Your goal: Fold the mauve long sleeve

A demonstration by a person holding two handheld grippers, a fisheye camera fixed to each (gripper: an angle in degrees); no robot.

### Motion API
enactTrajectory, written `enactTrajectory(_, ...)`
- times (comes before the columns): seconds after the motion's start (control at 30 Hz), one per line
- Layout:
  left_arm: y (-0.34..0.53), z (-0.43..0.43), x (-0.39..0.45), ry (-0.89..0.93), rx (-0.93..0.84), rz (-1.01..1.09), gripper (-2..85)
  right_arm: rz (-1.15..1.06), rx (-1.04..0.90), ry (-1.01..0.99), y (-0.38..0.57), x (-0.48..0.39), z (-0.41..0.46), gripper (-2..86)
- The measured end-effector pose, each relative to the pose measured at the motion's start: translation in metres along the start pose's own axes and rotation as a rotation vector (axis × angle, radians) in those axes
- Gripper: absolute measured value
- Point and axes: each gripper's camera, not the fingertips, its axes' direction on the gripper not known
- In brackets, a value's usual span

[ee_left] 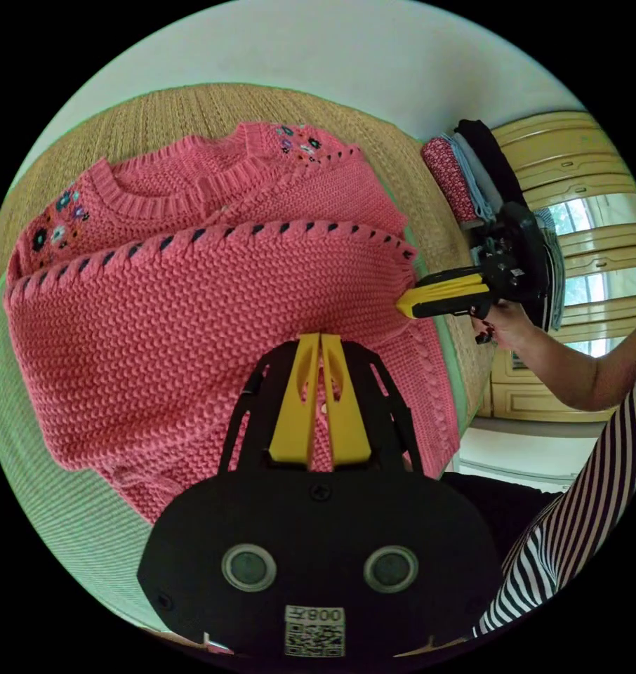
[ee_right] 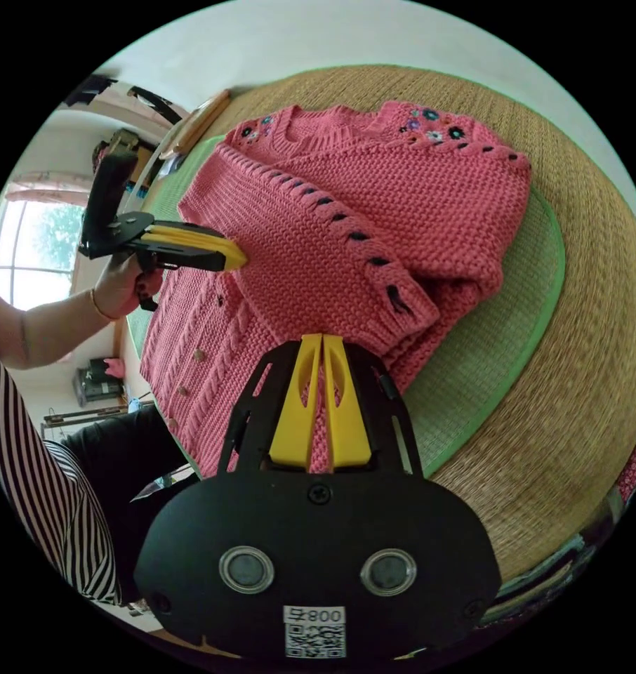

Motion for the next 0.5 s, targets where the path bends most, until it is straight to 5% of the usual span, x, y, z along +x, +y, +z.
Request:
enactTrajectory(0.23,0.041,-0.079,-0.054,-0.193,0.159,-0.140,0.3,0.013,-0.073,-0.050,0.001,-0.006,0.003,0.1)
enactTrajectory(0.37,0.075,-0.116,-0.113,-0.332,0.209,-0.314,0.2,0.026,0.078,-0.031,0.004,-0.014,-0.020,0.1)
enactTrajectory(0.5,0.096,-0.118,-0.153,-0.287,0.199,-0.348,0.3,0.074,0.092,0.044,0.002,-0.006,-0.010,0.1)
